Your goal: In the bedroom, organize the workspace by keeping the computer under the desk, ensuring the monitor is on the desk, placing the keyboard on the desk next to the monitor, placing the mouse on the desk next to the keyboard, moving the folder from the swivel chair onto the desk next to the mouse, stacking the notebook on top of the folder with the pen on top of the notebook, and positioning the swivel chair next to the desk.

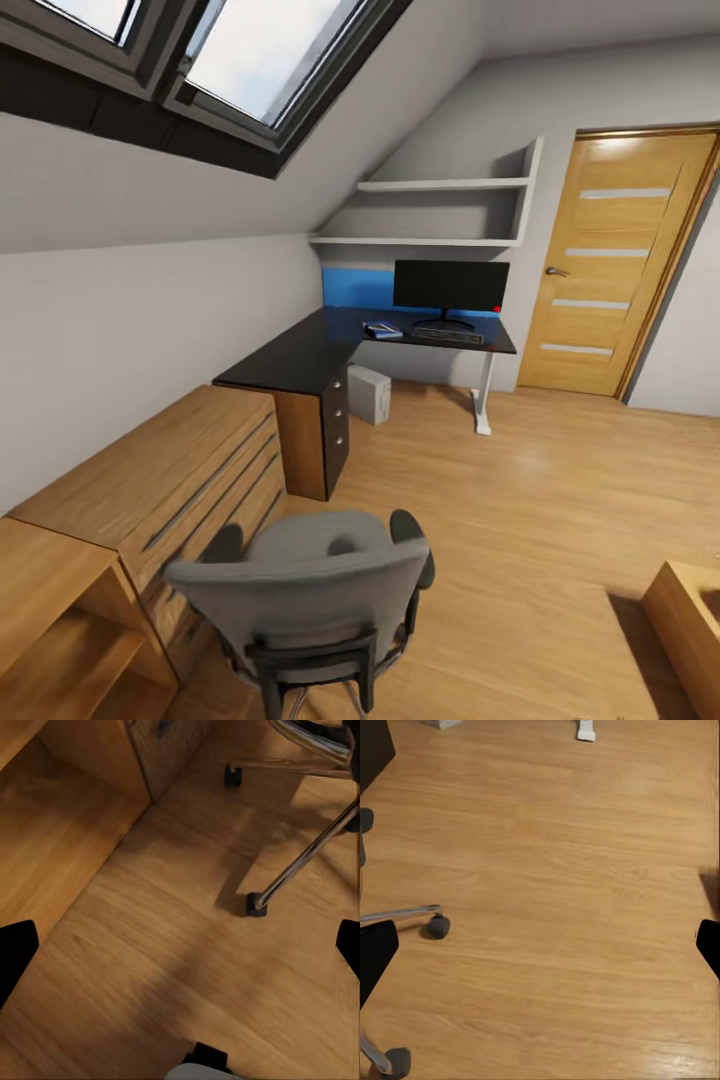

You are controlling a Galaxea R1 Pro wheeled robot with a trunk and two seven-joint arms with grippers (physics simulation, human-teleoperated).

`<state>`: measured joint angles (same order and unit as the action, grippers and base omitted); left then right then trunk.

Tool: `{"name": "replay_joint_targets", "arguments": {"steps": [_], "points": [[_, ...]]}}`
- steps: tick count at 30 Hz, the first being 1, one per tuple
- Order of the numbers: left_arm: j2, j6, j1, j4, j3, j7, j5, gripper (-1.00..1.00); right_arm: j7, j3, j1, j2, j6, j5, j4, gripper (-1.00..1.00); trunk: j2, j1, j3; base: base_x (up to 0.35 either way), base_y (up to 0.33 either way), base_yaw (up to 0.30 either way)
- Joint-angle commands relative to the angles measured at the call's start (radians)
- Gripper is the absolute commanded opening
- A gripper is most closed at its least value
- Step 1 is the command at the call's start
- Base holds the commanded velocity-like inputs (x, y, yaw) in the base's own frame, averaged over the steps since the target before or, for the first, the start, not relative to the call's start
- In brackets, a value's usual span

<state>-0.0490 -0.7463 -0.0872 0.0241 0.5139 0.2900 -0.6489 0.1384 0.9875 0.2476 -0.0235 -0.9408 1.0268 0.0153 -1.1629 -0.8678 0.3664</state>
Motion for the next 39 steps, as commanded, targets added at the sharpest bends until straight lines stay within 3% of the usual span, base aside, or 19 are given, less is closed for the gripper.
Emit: {"name": "replay_joint_targets", "arguments": {"steps": [1,24,39], "points": [[0.000,-0.001,0.000,0.000,0.008,0.009,-0.001,1.00,0.010,0.008,0.001,0.001,-0.001,-0.004,0.002,1.00,-0.001,0.000,0.001,0.159,0.135,-0.300],[0.000,-0.001,0.000,0.000,0.008,0.009,-0.002,1.00,0.010,0.010,0.001,0.001,-0.001,-0.004,0.002,1.00,-0.001,0.000,0.001,0.021,0.019,-0.297],[0.000,-0.001,0.000,0.000,0.008,0.009,-0.001,1.00,0.012,0.008,0.001,0.002,0.000,-0.001,0.002,1.00,-0.001,0.000,0.001,-0.173,0.212,-0.052]]}}
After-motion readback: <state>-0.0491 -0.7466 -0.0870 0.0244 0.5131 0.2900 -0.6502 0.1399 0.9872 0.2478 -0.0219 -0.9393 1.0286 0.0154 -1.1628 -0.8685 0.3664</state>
